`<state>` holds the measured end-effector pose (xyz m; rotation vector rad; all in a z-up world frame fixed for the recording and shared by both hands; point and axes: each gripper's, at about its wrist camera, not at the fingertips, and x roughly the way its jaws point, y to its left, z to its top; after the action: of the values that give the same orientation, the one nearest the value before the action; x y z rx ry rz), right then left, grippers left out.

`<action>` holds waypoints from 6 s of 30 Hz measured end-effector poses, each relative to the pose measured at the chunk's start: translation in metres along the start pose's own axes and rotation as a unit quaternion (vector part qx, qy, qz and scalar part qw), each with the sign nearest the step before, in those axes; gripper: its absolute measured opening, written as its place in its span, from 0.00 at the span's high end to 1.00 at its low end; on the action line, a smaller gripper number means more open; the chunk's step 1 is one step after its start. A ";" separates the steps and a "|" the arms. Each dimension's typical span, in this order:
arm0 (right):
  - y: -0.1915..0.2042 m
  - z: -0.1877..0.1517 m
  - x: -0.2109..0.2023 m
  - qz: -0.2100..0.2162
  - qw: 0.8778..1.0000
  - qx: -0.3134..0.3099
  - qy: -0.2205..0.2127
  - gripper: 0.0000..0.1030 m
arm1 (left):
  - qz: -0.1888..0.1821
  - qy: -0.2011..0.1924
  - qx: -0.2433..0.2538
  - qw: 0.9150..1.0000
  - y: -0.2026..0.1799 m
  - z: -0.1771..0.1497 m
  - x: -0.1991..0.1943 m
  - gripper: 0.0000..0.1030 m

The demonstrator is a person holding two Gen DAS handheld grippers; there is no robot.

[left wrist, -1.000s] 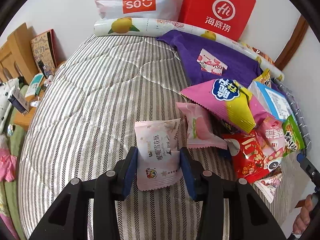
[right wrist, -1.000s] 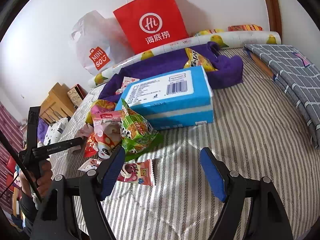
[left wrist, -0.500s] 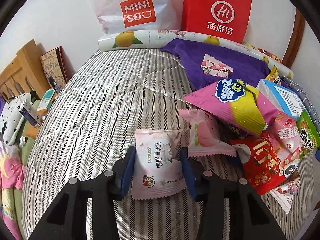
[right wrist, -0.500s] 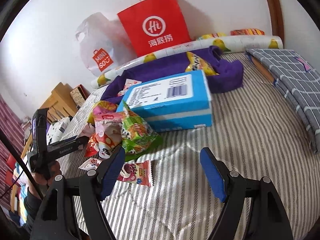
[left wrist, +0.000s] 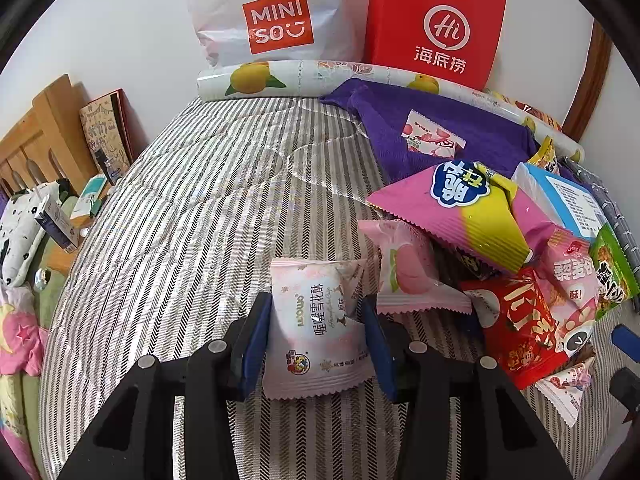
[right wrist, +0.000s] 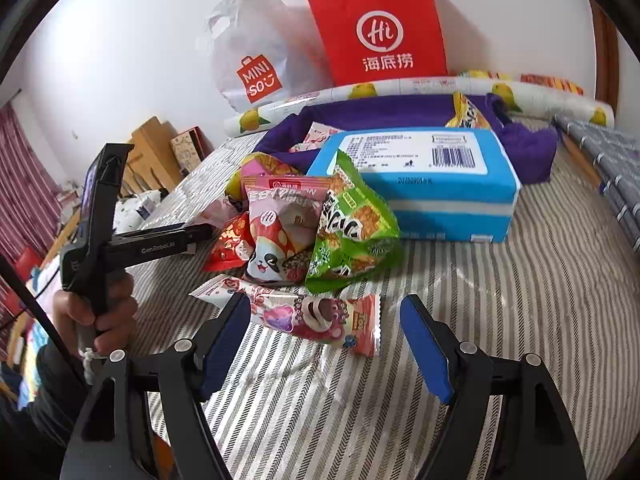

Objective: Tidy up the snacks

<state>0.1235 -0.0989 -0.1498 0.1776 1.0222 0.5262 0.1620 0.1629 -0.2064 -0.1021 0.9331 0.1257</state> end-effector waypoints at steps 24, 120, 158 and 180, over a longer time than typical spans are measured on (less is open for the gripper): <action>-0.017 0.041 0.052 -0.010 0.998 0.054 0.017 0.51 | -0.027 -0.005 -0.023 0.999 0.007 0.000 -0.002 0.59; -0.059 0.222 -0.025 -0.078 0.990 -0.007 -0.117 0.52 | -0.139 -0.061 0.046 0.987 -0.105 0.192 -0.041 0.63; -0.101 0.245 0.181 -0.063 0.992 -0.013 0.109 0.52 | -0.101 0.051 -0.007 0.994 -0.078 0.216 0.105 0.63; -0.084 0.246 0.184 -0.060 0.989 -0.047 0.126 0.37 | -0.084 0.084 0.004 0.993 -0.086 0.207 0.124 0.63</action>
<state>0.4356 -0.0554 -0.1941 -0.0355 1.2420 0.4946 0.4124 0.1149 -0.1809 -0.1858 1.0883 -0.0436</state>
